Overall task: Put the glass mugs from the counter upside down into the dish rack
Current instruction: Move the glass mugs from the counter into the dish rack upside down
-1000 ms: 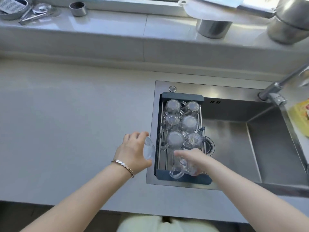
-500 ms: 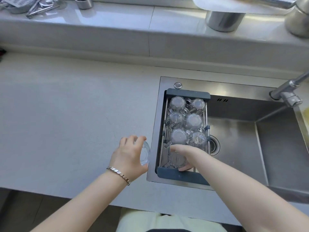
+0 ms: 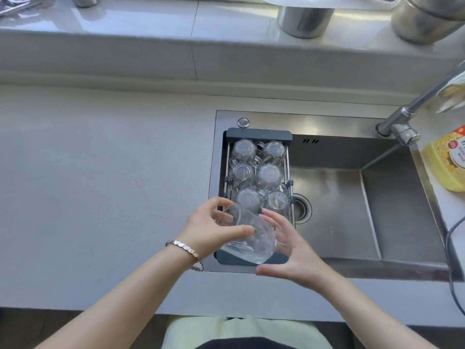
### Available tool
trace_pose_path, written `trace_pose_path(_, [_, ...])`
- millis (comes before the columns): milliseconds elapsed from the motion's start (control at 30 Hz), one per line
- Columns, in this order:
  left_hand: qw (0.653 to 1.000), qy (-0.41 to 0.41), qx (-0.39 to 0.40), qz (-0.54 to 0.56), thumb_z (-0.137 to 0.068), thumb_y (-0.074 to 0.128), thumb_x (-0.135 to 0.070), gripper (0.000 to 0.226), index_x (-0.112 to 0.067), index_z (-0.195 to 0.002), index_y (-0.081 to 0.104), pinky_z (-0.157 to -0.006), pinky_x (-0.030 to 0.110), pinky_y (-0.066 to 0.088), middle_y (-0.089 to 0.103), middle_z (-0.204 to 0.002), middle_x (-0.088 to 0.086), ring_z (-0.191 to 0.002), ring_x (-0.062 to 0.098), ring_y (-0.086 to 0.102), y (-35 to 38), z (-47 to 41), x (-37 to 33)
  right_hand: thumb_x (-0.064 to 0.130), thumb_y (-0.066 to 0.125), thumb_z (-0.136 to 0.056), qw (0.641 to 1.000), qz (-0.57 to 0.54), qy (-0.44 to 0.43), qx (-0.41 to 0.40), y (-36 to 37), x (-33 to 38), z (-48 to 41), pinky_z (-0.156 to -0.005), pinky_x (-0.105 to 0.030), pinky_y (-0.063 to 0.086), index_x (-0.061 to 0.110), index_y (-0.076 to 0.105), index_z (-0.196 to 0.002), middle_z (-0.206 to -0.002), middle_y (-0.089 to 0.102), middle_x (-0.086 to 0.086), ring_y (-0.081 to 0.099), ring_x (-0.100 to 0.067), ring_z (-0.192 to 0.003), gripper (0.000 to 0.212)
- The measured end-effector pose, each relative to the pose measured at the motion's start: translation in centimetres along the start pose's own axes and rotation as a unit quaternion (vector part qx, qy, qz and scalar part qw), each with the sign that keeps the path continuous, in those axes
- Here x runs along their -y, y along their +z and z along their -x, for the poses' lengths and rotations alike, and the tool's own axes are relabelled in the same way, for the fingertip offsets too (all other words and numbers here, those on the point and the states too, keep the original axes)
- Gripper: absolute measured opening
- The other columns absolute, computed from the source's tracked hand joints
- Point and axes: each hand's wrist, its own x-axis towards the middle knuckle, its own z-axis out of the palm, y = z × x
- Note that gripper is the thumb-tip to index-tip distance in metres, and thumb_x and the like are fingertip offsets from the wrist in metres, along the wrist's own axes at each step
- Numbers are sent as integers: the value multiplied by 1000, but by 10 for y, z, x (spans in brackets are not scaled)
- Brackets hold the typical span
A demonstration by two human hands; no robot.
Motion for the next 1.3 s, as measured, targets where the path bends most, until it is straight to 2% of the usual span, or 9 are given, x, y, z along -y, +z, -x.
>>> trace_pose_path(67, [992, -14, 64, 104, -46, 83, -44, 56, -36, -95, 56, -84, 39, 57, 67, -96, -5, -93, 14, 67, 15, -2, -4, 5, 81, -59, 991, -110, -43, -58, 1, 4, 14, -84, -12, 49, 35, 44, -121, -115, 61, 27, 62, -1, -106, 78])
trace_pose_path(133, [986, -5, 102, 129, -61, 80, -41, 50, -34, -104, 54, -80, 37, 60, 66, -107, -1, -99, 13, 65, 31, -8, -3, 4, 82, -56, 982, -125, -53, -129, -7, 6, 19, -78, -13, 52, 29, 47, -113, -110, 64, 12, 66, -3, -96, 72])
trace_pose_path(200, [995, 36, 82, 31, -83, 65, -37, 45, -29, -124, 49, -92, 39, 55, 59, -125, 2, -110, 15, 60, 41, -19, 3, 2, 86, -57, 981, -46, -26, -189, -20, 6, 17, -74, -7, 49, 32, 45, -106, -109, 57, 8, 65, -3, -88, 72])
trace_pose_path(267, [981, 92, 35, -169, -91, 52, -39, 47, -22, -134, 44, -102, 35, 45, 51, -137, 1, -121, 16, 53, 42, -35, 13, 10, 87, -58, 965, 84, 26, -247, -33, 0, 6, -74, -5, 41, 30, 45, -105, -106, 54, 11, 59, -4, -91, 66])
trace_pose_path(333, [928, 127, 14, -350, -94, 48, -36, 44, -21, -135, 43, -100, 34, 44, 47, -141, -1, -124, 18, 50, 42, -51, 24, 22, 85, -60, 940, 215, 70, -257, -41, -9, -8, -80, -16, 36, 26, 49, -114, -112, 52, 9, 53, -10, -104, 65])
trace_pose_path(433, [829, 150, 47, -537, -91, 51, -32, 48, -21, -136, 38, -98, 40, 42, 38, -146, 2, -128, 25, 44, 49, -70, 40, 39, 78, -62, 914, 339, 99, -198, -36, -19, -28, -83, -26, 42, 28, 46, -123, -120, 52, 4, 53, -17, -111, 69])
trace_pose_path(567, [765, 151, 101, -617, -88, 58, -34, 67, -22, -144, 23, -100, 43, 40, 36, -142, 9, -126, 30, 42, 63, -82, 54, 47, 67, -71, 886, 386, 145, -213, -19, -23, -45, -90, -33, 44, 26, 37, -132, -122, 47, -5, 49, -25, -115, 71])
trace_pose_path(800, [799, 128, 84, -581, -83, 61, -30, 62, -19, -136, 30, -89, 40, 45, 41, -131, 13, -111, 32, 53, 70, -84, 60, 46, 67, -73, 851, 456, 162, -206, -13, -30, -43, -88, -35, 46, 28, 35, -132, -123, 41, -5, 40, -26, -118, 69])
trace_pose_path(1300, [840, 113, 79, -524, -84, 62, -33, 61, -24, -136, 32, -84, 38, 52, 41, -129, 9, -107, 30, 55, 63, -86, 62, 44, 76, -67, 887, 372, 136, -237, -1, -66, -63, -84, -43, 48, 11, 46, -130, -114, 48, -19, 46, -37, -106, 77])
